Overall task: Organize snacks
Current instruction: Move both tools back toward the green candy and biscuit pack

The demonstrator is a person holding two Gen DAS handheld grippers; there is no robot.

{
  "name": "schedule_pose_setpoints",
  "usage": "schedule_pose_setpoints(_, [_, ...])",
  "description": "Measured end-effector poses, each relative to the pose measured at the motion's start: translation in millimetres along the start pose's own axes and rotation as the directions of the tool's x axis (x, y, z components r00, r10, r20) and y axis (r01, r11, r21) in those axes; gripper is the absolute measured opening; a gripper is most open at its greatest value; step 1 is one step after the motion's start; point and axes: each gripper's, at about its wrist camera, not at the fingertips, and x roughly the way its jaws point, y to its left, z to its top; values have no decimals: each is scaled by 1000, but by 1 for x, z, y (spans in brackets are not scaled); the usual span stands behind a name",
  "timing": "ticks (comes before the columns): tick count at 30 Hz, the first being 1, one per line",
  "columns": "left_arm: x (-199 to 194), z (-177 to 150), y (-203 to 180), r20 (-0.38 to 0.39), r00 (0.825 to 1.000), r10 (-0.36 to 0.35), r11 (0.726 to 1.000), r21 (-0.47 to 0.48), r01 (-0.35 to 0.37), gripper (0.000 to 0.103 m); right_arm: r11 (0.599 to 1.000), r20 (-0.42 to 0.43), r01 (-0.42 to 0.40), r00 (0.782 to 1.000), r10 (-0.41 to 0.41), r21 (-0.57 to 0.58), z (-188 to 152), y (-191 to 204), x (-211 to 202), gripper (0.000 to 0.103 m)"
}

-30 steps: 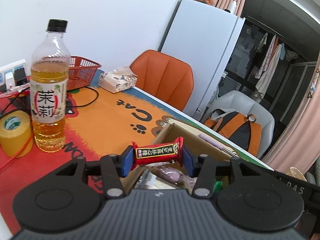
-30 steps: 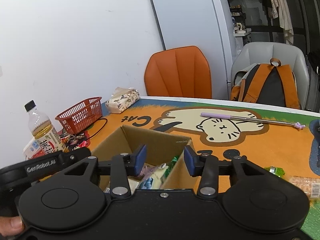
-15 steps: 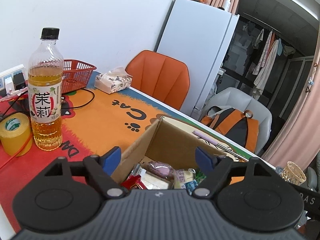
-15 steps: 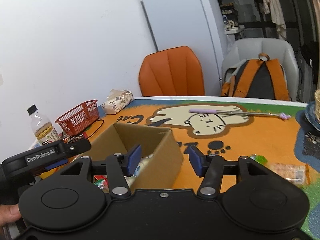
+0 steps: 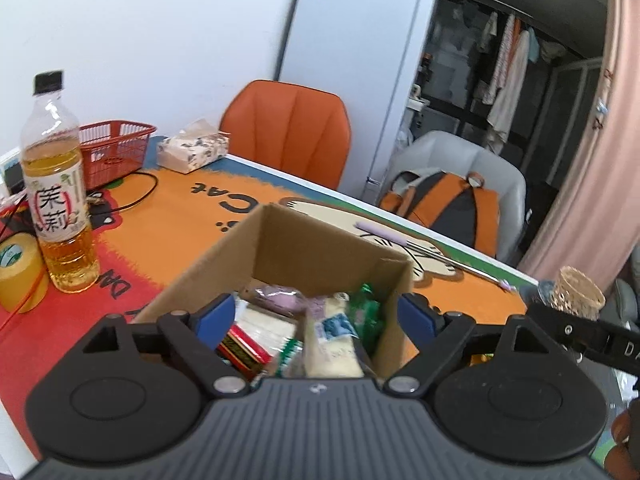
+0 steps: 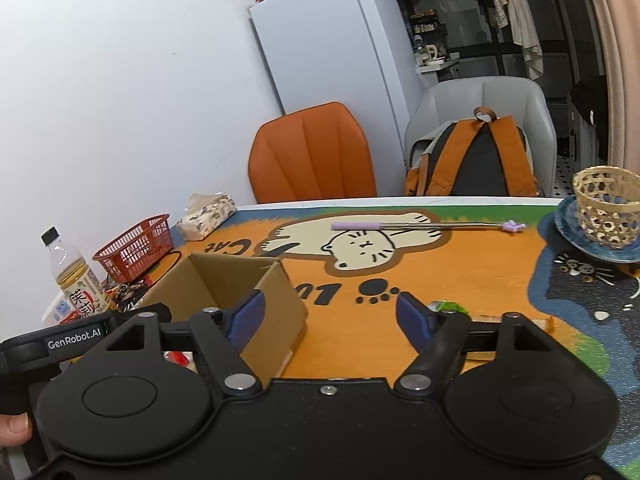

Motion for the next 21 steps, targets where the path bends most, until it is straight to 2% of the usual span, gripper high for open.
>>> schedule_pose_setpoints(5, [-1, 0, -14, -5, 1000, -2, 1000, 22, 2, 95, 999, 15, 11, 1000, -11, 31, 1, -19, -8, 94])
schedule_pose_setpoints(9, [-1, 0, -27, -14, 999, -29, 999, 34, 30, 97, 998, 29, 26, 999, -28, 57, 2, -34, -15, 101])
schedule_pose_setpoints(21, [2, -6, -66, -31, 993, -116, 991, 68, 118, 99, 989, 19, 93, 995, -96, 115, 2, -81, -19, 103])
